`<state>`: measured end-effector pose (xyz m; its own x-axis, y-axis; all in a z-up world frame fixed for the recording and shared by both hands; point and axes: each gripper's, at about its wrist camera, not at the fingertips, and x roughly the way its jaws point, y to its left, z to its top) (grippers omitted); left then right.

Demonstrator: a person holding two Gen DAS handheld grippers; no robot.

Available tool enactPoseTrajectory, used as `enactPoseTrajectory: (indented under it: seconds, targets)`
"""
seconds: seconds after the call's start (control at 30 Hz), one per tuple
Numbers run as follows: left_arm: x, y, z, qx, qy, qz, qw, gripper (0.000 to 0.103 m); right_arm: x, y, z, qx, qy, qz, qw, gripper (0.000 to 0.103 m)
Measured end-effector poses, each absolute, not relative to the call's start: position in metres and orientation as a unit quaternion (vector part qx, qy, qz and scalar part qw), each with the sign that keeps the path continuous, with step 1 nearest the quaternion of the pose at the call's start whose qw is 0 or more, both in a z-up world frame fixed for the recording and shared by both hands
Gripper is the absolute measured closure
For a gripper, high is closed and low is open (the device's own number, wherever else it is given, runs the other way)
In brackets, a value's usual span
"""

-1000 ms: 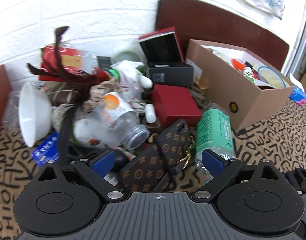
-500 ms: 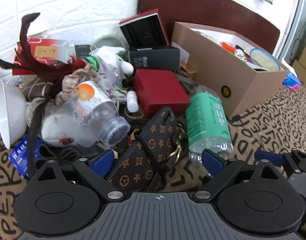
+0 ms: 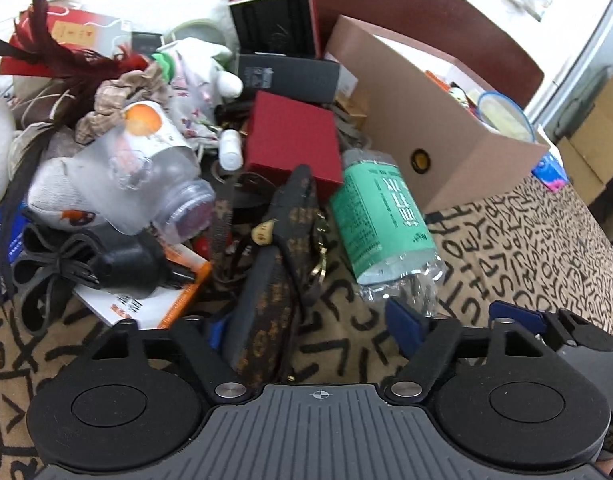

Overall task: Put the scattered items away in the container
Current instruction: 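Grasp the brown monogram bag strap with left tool while right tool grasps green-label bottle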

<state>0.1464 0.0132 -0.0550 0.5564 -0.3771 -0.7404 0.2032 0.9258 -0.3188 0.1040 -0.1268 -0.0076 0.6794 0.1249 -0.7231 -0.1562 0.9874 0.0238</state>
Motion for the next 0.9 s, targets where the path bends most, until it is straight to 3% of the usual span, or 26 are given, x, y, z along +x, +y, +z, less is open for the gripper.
enactPoseTrajectory:
  seconds: [0.07, 0.17, 0.27, 0.37, 0.4, 0.43, 0.47, 0.53, 0.6, 0.67, 0.73, 0.8, 0.83, 0.9]
  targets:
    - [0.149, 0.014, -0.053, -0.094, 0.443, -0.159, 0.877, 0.036, 0.105, -0.124, -0.006, -0.024, 0.386, 0.085, 0.918, 0.0]
    - [0.15, 0.012, -0.052, -0.078, 0.446, -0.15, 0.879, 0.068, 0.108, -0.117, -0.004, -0.037, 0.37, 0.1, 0.923, 0.001]
    - [0.153, 0.007, -0.055, -0.07, 0.447, -0.154, 0.878, 0.065, 0.111, -0.113, 0.0, -0.044, 0.351, 0.108, 0.929, 0.002]
    - [0.156, 0.0, -0.059, -0.066, 0.444, -0.155, 0.88, 0.049, 0.12, -0.113, -0.001, -0.043, 0.348, 0.107, 0.93, 0.008]
    - [0.158, -0.002, -0.06, -0.064, 0.446, -0.157, 0.879, 0.049, 0.123, -0.113, -0.003, -0.042, 0.352, 0.11, 0.929, 0.01]
    - [0.159, -0.005, -0.06, -0.053, 0.445, -0.155, 0.88, 0.054, 0.126, -0.113, -0.004, -0.043, 0.356, 0.114, 0.927, 0.013]
    - [0.16, -0.008, -0.06, -0.04, 0.443, -0.152, 0.883, 0.074, 0.128, -0.113, -0.005, -0.041, 0.36, 0.117, 0.925, 0.016]
    - [0.163, -0.011, -0.06, -0.035, 0.444, -0.153, 0.882, 0.075, 0.13, -0.112, -0.007, -0.036, 0.364, 0.122, 0.923, 0.018]
    - [0.165, -0.01, -0.06, -0.046, 0.444, -0.152, 0.882, 0.057, 0.13, -0.112, -0.007, -0.034, 0.362, 0.123, 0.924, 0.017]
    - [0.166, -0.012, -0.063, -0.047, 0.445, -0.146, 0.882, 0.058, 0.132, -0.112, -0.006, -0.036, 0.357, 0.122, 0.926, 0.016]
    - [0.168, -0.016, -0.065, -0.031, 0.441, -0.149, 0.885, 0.072, 0.135, -0.109, -0.008, -0.047, 0.357, 0.119, 0.925, 0.016]
    - [0.167, -0.017, -0.065, -0.026, 0.442, -0.147, 0.885, 0.073, 0.139, -0.109, -0.013, -0.041, 0.368, 0.126, 0.92, 0.021]
    - [0.166, -0.017, -0.065, -0.025, 0.441, -0.146, 0.885, 0.072, 0.14, -0.111, -0.015, -0.029, 0.377, 0.134, 0.916, 0.037]
    - [0.161, -0.018, -0.067, -0.027, 0.441, -0.148, 0.885, 0.056, 0.138, -0.115, -0.019, -0.003, 0.388, 0.14, 0.911, 0.042]
